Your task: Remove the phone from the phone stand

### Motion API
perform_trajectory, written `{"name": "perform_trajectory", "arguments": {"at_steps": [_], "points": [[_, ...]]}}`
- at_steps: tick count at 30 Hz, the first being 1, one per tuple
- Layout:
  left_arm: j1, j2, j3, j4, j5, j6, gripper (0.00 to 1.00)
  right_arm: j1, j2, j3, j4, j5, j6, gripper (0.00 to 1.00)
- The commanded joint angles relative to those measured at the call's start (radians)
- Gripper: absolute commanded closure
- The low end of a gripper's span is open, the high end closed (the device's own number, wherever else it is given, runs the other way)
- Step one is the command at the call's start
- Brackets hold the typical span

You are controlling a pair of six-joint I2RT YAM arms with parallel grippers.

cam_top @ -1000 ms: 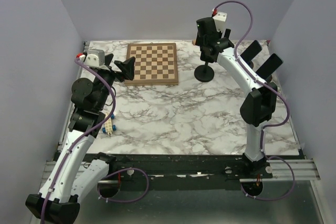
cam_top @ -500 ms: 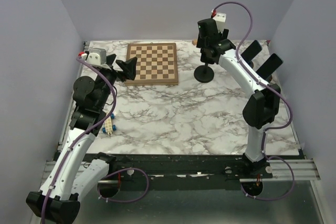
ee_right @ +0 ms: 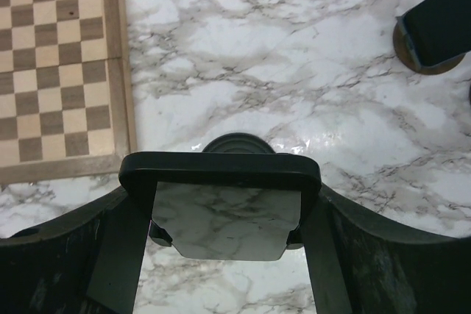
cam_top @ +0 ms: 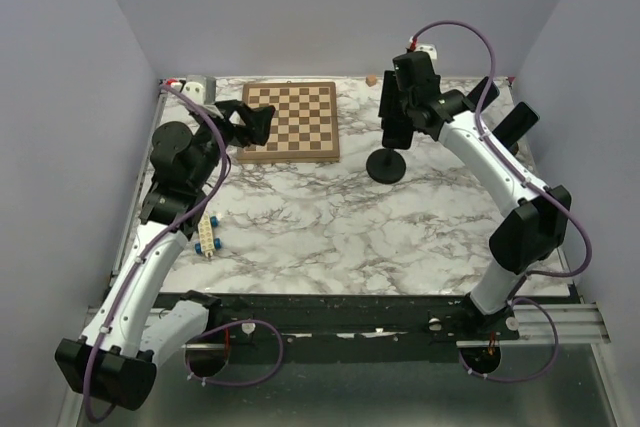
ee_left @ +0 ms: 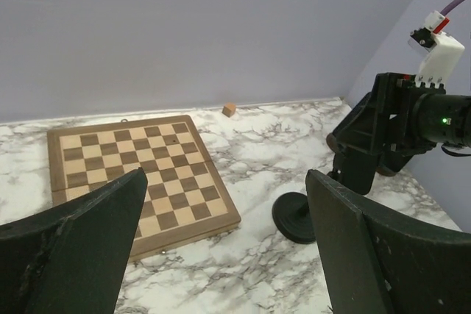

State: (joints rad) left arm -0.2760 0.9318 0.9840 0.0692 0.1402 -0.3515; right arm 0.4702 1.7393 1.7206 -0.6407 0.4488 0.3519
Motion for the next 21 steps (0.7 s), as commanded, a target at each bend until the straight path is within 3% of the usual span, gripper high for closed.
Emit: {"name": "perform_trajectory", "arguments": {"at_steps": [1,6,15,21], "points": [[0.003,0.059,0.052,-0.037,0.113,-0.067,0.06,0.010,-0.059,-0.035,-0.044,-0.223,0.082,0.99],[0.002,0.134,0.063,-0.014,0.232,-0.142,0.18,0.029,-0.112,-0.112,-0.004,-0.283,0.121,0.99],[-0.052,0.282,-0.012,0.143,0.376,-0.389,0.31,0.143,-0.107,-0.120,0.000,-0.203,0.150,0.99],[-0.095,0.387,0.023,0.100,0.488,-0.497,0.45,0.187,-0.123,-0.164,0.032,-0.202,0.161,0.99]]}}
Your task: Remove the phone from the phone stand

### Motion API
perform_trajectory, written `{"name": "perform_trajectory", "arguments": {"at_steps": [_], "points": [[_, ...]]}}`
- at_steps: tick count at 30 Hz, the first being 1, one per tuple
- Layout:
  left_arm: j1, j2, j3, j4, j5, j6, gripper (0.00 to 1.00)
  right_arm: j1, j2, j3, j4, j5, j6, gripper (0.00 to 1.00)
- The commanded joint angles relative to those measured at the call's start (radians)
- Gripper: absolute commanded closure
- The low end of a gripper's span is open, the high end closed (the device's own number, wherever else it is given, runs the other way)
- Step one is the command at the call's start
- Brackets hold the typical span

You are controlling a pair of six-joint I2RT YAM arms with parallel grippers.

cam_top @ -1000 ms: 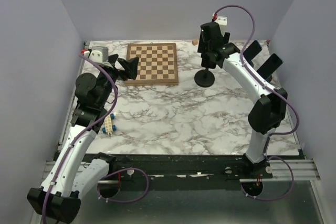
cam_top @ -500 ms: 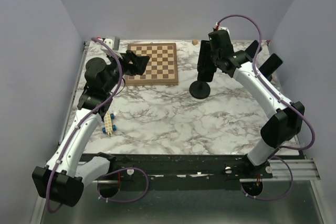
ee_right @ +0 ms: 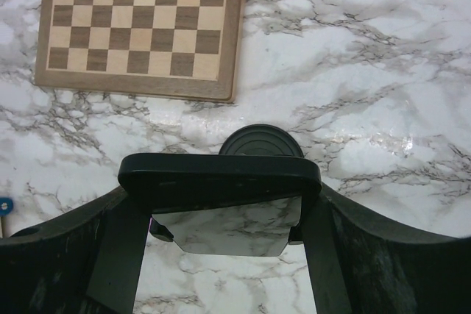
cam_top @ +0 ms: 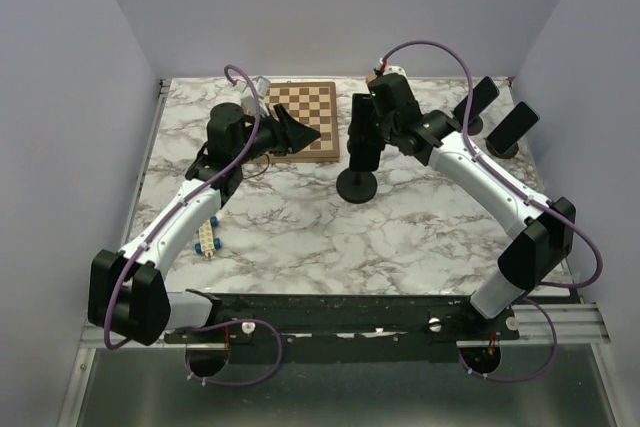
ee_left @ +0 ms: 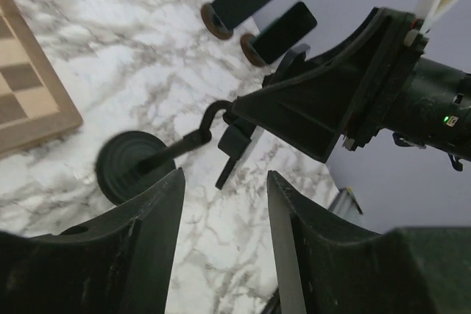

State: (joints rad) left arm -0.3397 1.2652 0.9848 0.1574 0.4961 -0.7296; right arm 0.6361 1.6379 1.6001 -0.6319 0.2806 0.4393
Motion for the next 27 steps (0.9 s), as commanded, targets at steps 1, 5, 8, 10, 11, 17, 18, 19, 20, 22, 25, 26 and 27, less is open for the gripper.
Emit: {"name": "perform_trajectory", "arguments": {"at_steps": [1,5,8,10,11,17,18,19,20,22,25,26,27], "points": [[-0.037,0.063,0.023,0.008,0.140,-0.124,0.45,0.022,-0.029,-0.057,0.031,-0.036,0.073,0.99],[-0.052,0.079,-0.002,0.039,0.159,-0.156,0.50,0.022,-0.065,-0.100,0.069,-0.039,0.070,0.99],[-0.073,0.095,-0.019,0.084,0.181,-0.165,0.51,0.021,-0.085,-0.118,0.086,-0.042,0.073,0.99],[-0.100,0.104,-0.010,0.070,0.173,-0.131,0.51,0.022,-0.090,-0.127,0.087,-0.041,0.081,0.99],[-0.117,0.108,-0.004,0.059,0.168,-0.107,0.51,0.022,-0.093,-0.130,0.089,-0.041,0.083,0.99],[-0.180,0.157,-0.013,0.104,0.163,-0.007,0.48,0.021,-0.086,-0.132,0.093,-0.036,0.094,0.99],[-0.180,0.163,-0.026,0.137,0.160,-0.004,0.49,0.022,-0.083,-0.129,0.093,-0.039,0.093,0.99],[-0.180,0.164,-0.038,0.156,0.150,0.010,0.51,0.021,-0.080,-0.124,0.091,-0.043,0.094,0.99],[-0.183,0.166,-0.040,0.165,0.140,0.036,0.52,0.021,-0.078,-0.120,0.088,-0.044,0.093,0.99],[-0.188,0.172,-0.023,0.131,0.116,0.108,0.53,0.022,-0.079,-0.117,0.083,-0.050,0.094,0.99],[-0.193,0.212,0.037,0.034,0.092,0.208,0.54,0.022,-0.085,-0.117,0.079,-0.068,0.078,0.99],[-0.193,0.225,0.056,0.013,0.093,0.235,0.53,0.022,-0.080,-0.109,0.068,-0.067,0.076,0.99],[-0.194,0.235,0.067,-0.004,0.091,0.253,0.52,0.021,-0.074,-0.102,0.057,-0.066,0.076,0.99]]}}
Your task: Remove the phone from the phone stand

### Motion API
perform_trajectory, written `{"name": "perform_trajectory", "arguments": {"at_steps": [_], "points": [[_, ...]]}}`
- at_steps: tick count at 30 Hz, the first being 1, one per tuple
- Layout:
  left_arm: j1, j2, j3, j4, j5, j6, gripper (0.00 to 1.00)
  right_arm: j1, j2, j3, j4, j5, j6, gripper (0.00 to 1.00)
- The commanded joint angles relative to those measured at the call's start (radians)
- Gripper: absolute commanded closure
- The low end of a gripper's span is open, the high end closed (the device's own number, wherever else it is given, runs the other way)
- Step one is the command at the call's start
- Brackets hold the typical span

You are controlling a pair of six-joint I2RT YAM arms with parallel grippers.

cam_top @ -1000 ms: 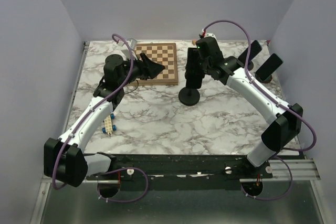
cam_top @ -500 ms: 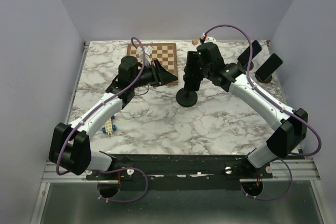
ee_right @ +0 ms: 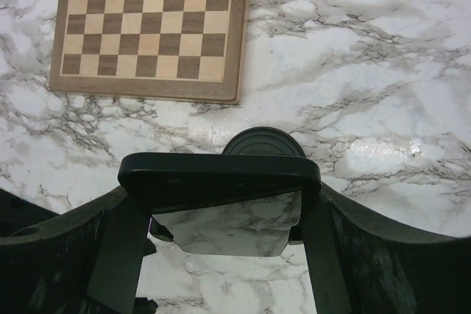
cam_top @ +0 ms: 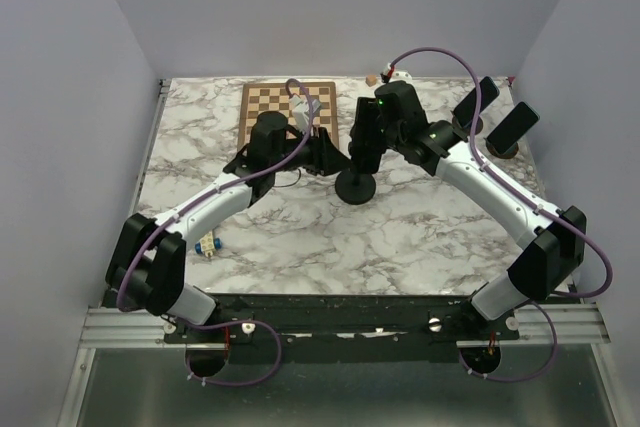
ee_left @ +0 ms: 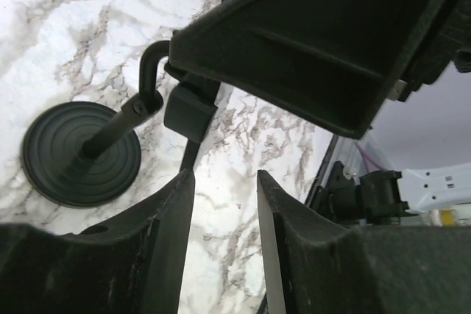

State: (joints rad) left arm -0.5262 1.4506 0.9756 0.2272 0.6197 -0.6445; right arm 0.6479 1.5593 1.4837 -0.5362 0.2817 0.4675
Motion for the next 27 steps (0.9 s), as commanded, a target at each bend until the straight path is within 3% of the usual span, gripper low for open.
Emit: {"name": "perform_trajectory", "arguments": {"at_steps": [1,4,9,12,18,19,27], "points": [[-0.008,0.054,0.083,-0.081,-0.033,0.176,0.51,0.009,0.009,0.019,-0.046,-0.070,0.048,0.99],[-0.007,0.061,0.067,-0.052,-0.024,0.145,0.49,0.010,0.008,0.013,-0.040,-0.088,0.053,0.91],[-0.007,0.048,0.060,-0.041,-0.027,0.122,0.50,0.010,0.019,0.026,-0.069,-0.062,0.056,0.41],[-0.007,0.021,0.057,-0.045,-0.031,0.111,0.49,0.015,0.022,0.040,-0.091,-0.044,0.053,0.22],[-0.008,-0.025,0.044,-0.053,-0.031,0.043,0.45,0.069,0.087,0.162,-0.215,0.077,0.058,0.09],[-0.008,-0.032,0.047,-0.057,-0.028,0.036,0.44,0.084,0.100,0.190,-0.244,0.121,0.069,0.01],[-0.007,-0.125,0.048,-0.189,-0.136,-0.003,0.43,0.122,0.132,0.258,-0.317,0.243,0.147,0.00]]}}
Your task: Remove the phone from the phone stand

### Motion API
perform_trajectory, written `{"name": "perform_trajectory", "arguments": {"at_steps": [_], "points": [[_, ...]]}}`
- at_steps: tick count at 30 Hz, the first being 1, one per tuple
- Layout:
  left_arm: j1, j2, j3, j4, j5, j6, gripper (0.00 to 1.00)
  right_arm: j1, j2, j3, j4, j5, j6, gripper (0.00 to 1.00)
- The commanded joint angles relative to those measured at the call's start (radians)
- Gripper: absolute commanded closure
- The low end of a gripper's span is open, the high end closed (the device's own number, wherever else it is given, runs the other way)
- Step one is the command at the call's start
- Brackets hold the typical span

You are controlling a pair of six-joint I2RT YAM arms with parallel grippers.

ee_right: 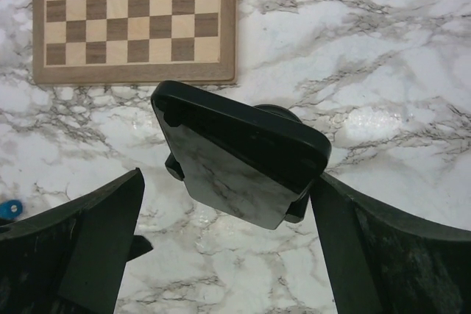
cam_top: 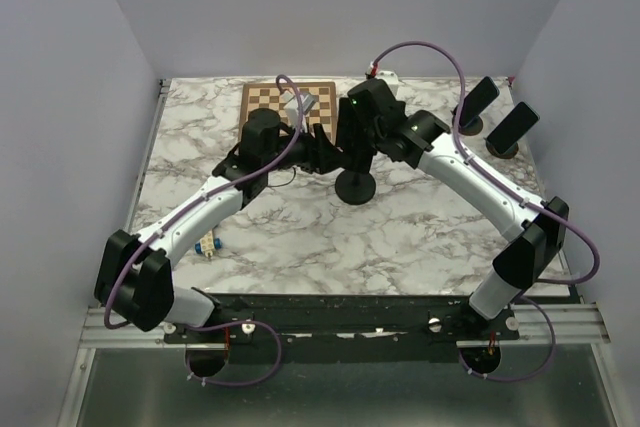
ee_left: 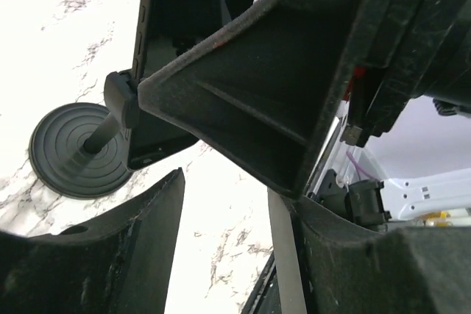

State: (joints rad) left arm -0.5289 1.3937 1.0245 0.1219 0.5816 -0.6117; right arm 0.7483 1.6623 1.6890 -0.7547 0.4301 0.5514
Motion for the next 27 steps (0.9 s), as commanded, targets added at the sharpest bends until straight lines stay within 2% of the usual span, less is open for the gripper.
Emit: {"name": "perform_trajectory", "arguments": {"at_steps": [1,4,5,12,20,27], "points": [[-0.005,-0.093,-0.009,-0.096,-0.124,-0.043,0.43,0.029,0.043,0.083,-0.136,0.131,0.094,0.00],[-0.005,-0.167,-0.021,-0.131,-0.217,-0.041,0.43,0.048,0.110,0.196,-0.276,0.248,0.224,0.00],[-0.002,-0.224,-0.015,-0.188,-0.316,-0.013,0.43,0.067,0.159,0.280,-0.378,0.320,0.311,0.00],[0.020,-0.330,0.002,-0.240,-0.459,0.064,0.40,0.092,0.278,0.413,-0.532,0.442,0.484,0.01],[0.039,-0.346,-0.006,-0.221,-0.436,0.056,0.39,0.120,0.285,0.406,-0.519,0.508,0.505,0.11],[0.061,-0.335,-0.026,-0.173,-0.348,-0.002,0.39,0.120,0.228,0.312,-0.359,0.512,0.384,0.12]]}}
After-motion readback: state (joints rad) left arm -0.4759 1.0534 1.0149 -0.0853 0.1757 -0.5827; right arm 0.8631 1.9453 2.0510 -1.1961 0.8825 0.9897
